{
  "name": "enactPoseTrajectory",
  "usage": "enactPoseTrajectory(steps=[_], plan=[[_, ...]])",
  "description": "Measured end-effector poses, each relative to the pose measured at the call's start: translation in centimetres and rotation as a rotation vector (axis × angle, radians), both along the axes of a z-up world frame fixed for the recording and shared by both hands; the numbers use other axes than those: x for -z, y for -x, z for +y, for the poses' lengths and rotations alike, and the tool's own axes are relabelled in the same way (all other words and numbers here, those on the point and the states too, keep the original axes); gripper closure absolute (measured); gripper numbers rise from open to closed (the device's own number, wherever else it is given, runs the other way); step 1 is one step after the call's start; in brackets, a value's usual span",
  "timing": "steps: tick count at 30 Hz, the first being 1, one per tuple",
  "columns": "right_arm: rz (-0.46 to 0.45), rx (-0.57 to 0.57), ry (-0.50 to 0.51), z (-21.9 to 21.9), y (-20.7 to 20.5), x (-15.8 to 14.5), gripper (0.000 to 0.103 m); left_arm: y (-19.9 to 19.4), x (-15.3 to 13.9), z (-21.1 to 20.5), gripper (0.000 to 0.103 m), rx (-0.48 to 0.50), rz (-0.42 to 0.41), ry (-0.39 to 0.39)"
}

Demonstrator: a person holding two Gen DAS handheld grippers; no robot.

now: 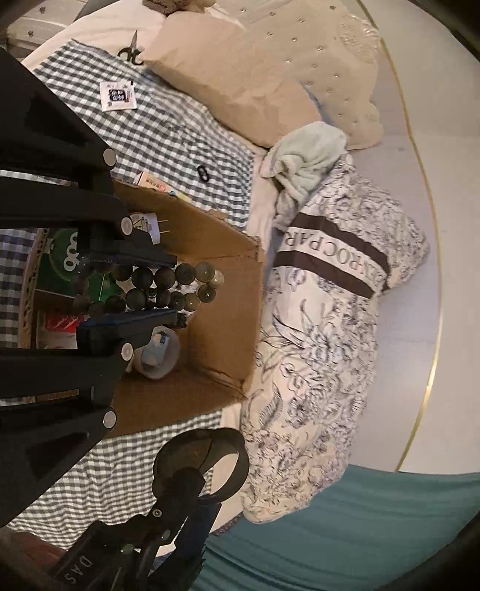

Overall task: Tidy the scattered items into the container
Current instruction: 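Lift and carry the bead bracelet in the left tool over the box, then open the left tool to drop the bead bracelet into the box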

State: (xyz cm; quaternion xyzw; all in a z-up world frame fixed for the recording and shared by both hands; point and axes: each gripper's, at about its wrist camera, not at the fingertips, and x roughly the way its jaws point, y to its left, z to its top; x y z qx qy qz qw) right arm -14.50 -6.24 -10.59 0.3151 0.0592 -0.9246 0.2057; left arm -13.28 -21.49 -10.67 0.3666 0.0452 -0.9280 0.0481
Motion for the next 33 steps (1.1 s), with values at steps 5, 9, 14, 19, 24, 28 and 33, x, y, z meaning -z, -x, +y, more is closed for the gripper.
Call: enactPoseTrajectory(steps=[5,9,14,19,24,28,33], plan=[[-0.037,-0.027,-0.022,-1.8,2.1,2.1,0.056,1.9,2.6,-1.0,0.081,-0.011,-0.055,-0.015],[-0.065,-0.045,-0.036,-2.8,3.6,3.8,0.056,3.2,4.3,-1.6,0.081,-0.012,-0.094,-0.027],[-0.101,-0.057,-0.05,-3.8,4.8,5.8,0.056,4.2,6.0,-2.3,0.081,-0.023,-0.131,-0.034],[-0.126,-0.053,-0.071,-4.2,5.3,6.9,0.056,4.5,6.4,-2.6,0.079,-0.03,-0.138,-0.049],[-0.107,-0.024,-0.07,-3.6,5.1,6.3,0.038,4.2,5.6,-2.6,0.061,-0.033,-0.121,-0.041],[-0.081,0.002,-0.059,-2.6,4.5,5.0,0.038,3.5,4.0,-2.3,0.053,-0.039,-0.09,-0.037],[-0.047,0.042,-0.036,-0.8,3.1,2.7,0.033,2.2,1.5,-1.5,0.031,-0.044,-0.041,-0.01]])
